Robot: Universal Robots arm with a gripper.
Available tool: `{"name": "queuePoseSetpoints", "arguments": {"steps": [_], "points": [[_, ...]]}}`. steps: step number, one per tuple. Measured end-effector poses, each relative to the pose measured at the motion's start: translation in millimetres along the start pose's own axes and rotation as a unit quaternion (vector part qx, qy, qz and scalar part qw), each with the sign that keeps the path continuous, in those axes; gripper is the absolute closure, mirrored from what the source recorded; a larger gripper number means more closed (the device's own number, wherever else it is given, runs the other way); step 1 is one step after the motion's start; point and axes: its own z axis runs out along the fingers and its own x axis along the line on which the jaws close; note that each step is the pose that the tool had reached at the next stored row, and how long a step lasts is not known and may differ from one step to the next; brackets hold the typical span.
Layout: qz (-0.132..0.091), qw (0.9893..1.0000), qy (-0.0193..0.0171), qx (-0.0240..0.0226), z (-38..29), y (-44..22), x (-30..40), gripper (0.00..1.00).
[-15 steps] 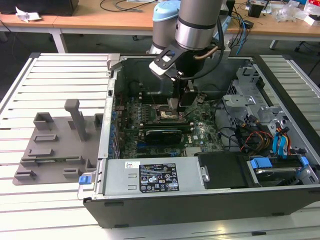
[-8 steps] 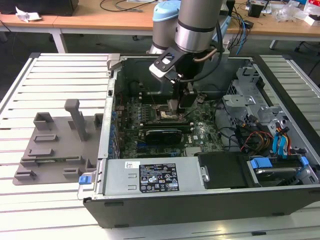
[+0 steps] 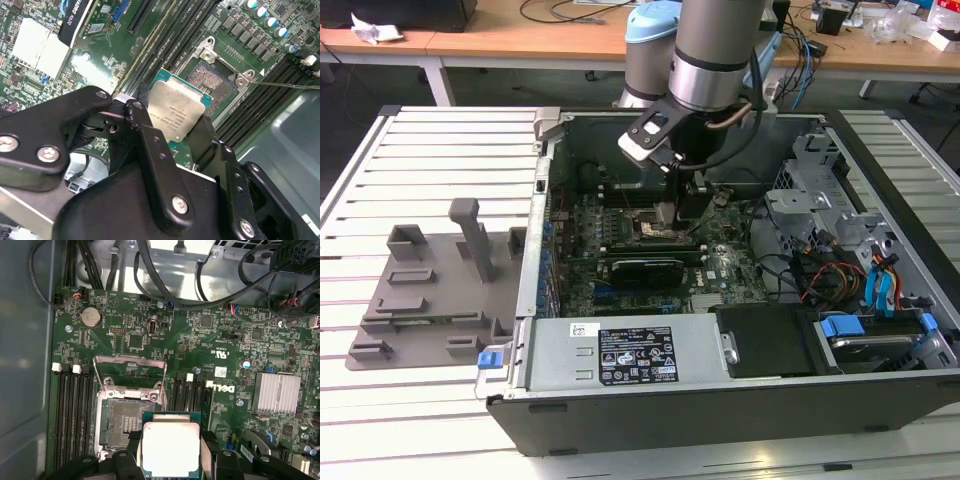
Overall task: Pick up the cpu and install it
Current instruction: 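Place the cpu into insertion slot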
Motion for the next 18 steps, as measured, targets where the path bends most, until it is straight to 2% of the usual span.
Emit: {"name": "queuePoseSetpoints", "arguments": {"steps": [9, 11, 13, 17, 18], "points": [[0.000, 1.0000, -0.0001, 0.0000, 8.4, 0.4, 1.0, 0.45], [0.000, 1.0000, 0.0005, 0.0000, 9.7, -0.1, 7.3, 0.45], [0.002, 1.0000, 0.0018, -0.0001, 13.3, -4.0, 13.2, 0.45], [0.027, 0.9996, 0.0031, 0.0008, 16.8, -4.1, 13.9, 0.45], [0.027, 0.9996, 0.0032, 0.0008, 17.5, -4.0, 14.0, 0.45]]}}
